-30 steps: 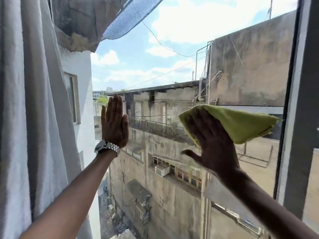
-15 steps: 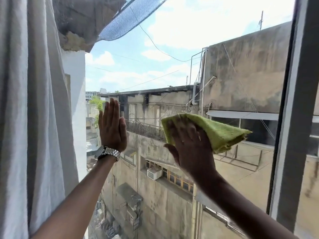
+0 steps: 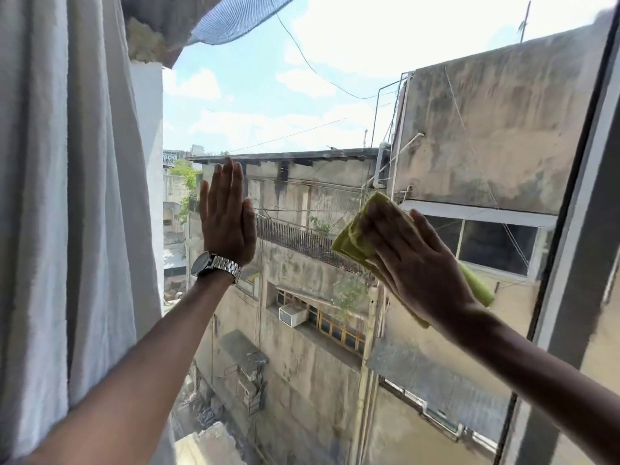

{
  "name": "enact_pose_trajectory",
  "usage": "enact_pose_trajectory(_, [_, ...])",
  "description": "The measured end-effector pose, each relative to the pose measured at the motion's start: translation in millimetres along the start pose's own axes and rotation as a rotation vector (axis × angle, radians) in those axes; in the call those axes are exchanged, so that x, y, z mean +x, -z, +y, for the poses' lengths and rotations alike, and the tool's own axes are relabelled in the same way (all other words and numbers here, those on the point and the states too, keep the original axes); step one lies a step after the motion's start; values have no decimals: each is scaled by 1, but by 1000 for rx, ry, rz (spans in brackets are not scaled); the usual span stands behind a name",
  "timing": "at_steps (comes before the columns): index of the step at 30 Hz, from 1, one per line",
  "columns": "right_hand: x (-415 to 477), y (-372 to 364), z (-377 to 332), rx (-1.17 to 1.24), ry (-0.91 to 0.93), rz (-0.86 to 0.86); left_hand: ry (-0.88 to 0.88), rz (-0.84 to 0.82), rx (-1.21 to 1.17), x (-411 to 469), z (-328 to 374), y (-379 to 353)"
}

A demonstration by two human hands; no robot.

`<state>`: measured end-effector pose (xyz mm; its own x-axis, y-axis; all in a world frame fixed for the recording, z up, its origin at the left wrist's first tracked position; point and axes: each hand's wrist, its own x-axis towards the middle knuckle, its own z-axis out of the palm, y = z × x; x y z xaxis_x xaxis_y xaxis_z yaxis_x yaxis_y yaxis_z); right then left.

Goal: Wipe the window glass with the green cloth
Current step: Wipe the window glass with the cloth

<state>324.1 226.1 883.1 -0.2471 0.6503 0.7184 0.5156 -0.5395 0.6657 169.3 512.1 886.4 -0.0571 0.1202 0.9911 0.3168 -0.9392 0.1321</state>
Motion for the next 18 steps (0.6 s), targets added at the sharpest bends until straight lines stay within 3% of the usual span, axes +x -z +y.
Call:
enact_pose_trajectory(5, [17,-15,5,77,176,133,-18,17,1,-1,-7,-7])
enact_pose_trajectory(12, [88,-7,-47,262,-24,129,-21,13,10,-1,-5,-5])
enact_pose_trajectory(18, [-13,-26,-39,253,-69,130,16,-17,0,2,4,2])
